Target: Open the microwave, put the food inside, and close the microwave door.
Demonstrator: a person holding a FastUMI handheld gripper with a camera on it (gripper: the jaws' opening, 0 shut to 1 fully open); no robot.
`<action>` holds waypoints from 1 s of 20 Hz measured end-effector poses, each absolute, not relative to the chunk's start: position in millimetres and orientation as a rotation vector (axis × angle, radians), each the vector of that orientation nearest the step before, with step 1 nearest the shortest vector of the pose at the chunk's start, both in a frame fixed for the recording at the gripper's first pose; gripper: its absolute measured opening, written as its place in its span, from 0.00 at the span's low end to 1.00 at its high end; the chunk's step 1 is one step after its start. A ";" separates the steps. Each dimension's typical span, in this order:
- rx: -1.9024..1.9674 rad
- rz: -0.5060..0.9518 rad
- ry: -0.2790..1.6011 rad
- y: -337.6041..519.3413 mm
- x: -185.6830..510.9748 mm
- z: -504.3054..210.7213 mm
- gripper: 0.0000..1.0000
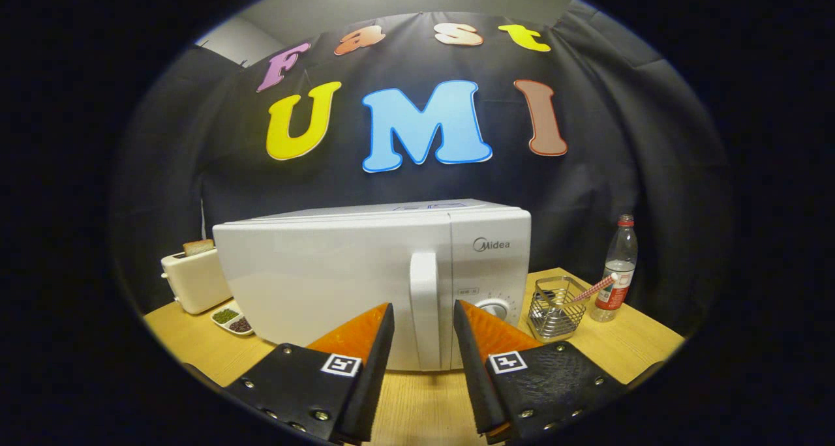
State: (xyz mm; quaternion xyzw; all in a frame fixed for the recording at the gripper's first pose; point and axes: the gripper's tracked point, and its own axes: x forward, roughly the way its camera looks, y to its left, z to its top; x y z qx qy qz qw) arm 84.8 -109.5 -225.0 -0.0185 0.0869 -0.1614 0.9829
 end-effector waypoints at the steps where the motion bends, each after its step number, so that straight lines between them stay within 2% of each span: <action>1: -0.057 -0.321 0.174 -110.0 93.3 -225.7 0.59; 5: -0.109 -0.322 0.222 -110.1 114.9 -235.5 0.59; 7: -0.112 -0.362 0.227 -110.3 92.9 -230.6 0.28; 8: -0.114 -0.365 0.234 -115.8 113.5 -241.6 0.21; 9: -0.113 -0.353 0.229 -115.1 114.5 -241.0 0.21; 10: -0.108 -0.341 0.234 -114.1 111.3 -240.8 0.15; 15: -0.089 -0.305 0.238 -111.5 111.7 -239.9 0.15; 16: -0.097 -0.310 0.238 -112.0 111.8 -240.5 0.10; 20: -0.071 -0.323 0.229 -104.4 97.7 -237.1 0.10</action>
